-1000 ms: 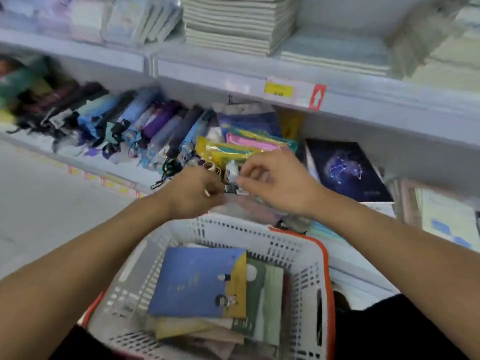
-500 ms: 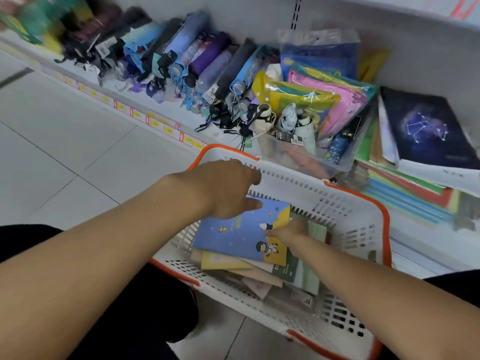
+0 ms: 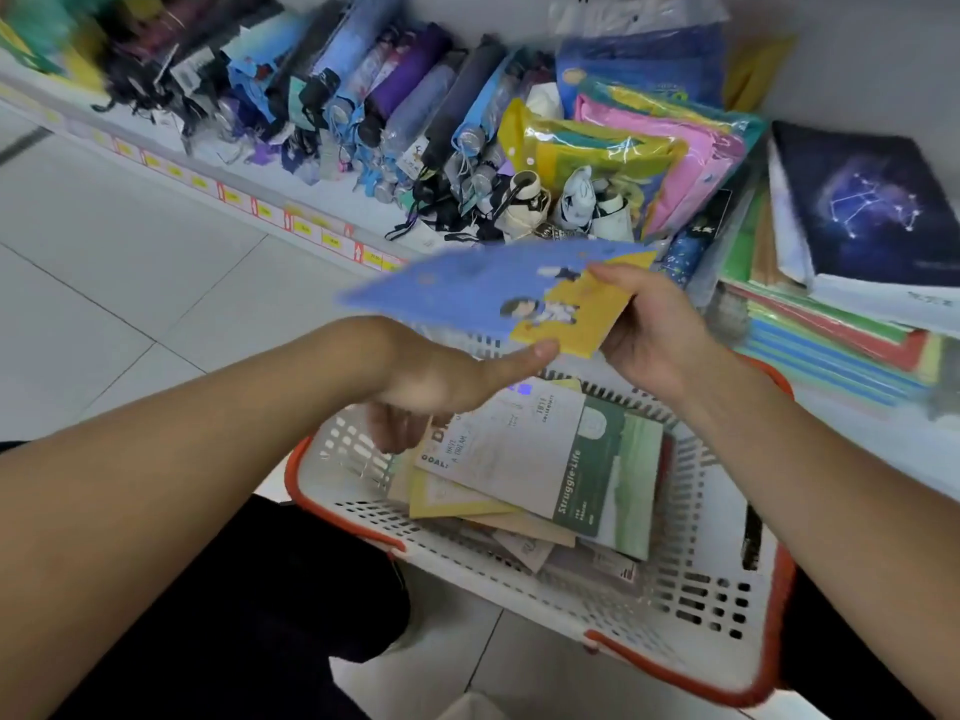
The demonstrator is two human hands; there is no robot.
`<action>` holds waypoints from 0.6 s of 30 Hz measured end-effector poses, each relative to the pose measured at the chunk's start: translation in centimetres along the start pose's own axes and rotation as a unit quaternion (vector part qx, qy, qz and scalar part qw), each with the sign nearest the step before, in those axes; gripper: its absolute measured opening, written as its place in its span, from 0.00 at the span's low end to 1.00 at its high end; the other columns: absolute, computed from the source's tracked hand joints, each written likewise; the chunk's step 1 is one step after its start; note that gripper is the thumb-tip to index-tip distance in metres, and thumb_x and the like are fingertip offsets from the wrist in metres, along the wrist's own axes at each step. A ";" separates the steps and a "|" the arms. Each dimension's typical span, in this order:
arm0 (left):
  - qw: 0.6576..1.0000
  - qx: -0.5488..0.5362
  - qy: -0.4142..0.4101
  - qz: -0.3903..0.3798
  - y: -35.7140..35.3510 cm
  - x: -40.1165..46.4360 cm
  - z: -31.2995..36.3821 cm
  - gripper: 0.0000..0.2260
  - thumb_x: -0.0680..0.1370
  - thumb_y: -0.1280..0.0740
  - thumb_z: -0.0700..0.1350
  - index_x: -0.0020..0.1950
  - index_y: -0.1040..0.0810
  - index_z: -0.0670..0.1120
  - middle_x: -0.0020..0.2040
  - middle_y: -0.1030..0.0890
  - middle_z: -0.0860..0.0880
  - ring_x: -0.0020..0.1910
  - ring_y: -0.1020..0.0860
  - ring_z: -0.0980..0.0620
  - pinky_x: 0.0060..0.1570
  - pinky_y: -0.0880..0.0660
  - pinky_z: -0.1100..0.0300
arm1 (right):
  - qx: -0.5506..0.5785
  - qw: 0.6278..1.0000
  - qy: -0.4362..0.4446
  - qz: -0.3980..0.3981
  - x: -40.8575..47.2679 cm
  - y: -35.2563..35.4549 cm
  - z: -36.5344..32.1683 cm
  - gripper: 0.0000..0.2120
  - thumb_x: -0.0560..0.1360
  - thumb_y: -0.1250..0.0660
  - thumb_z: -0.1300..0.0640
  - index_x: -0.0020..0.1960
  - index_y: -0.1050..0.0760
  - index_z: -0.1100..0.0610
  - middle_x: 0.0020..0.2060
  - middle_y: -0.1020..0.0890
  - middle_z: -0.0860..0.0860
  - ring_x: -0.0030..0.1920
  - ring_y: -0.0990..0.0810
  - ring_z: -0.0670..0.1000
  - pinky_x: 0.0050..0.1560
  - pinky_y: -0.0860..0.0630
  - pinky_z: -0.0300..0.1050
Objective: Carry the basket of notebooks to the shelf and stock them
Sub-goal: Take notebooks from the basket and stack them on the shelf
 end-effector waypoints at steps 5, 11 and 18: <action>0.732 -0.635 -0.228 0.098 0.2 -0.2 2.0 0.24 0.77 0.37 0.63 0.64 0.22 0.49 0.57 0.16 0.45 0.56 0.18 0.42 0.53 0.21 0.46 | -0.015 0.992 -0.017 -0.122 -1.5 -0.9 0.2 0.13 0.73 0.34 0.59 0.57 0.23 0.60 0.42 0.14 0.56 0.39 0.13 0.52 0.37 0.16 0.46; 0.637 -0.686 -0.160 0.313 2.2 -0.7 0.8 0.03 0.81 0.37 0.39 0.51 0.26 0.47 0.40 0.21 0.52 0.35 0.21 0.53 0.41 0.20 0.58 | -0.369 0.916 -0.157 0.024 0.7 7.5 8.8 0.22 0.74 0.30 0.42 0.60 0.24 0.57 0.56 0.19 0.54 0.49 0.18 0.54 0.50 0.21 0.47; 0.658 -0.638 -0.182 0.358 2.7 -0.6 0.8 0.08 0.81 0.36 0.40 0.60 0.26 0.49 0.48 0.19 0.51 0.43 0.19 0.50 0.41 0.21 0.60 | -0.314 0.899 -0.216 0.215 1.2 12.0 13.1 0.15 0.72 0.24 0.55 0.54 0.22 0.59 0.51 0.16 0.57 0.46 0.18 0.55 0.43 0.23 0.47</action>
Point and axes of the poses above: each hand's wrist, its own x-axis towards the middle knuckle, its own y-axis out of the back of the hand, z = x × y, the point moved 3 cm from there along x, towards the middle knuckle
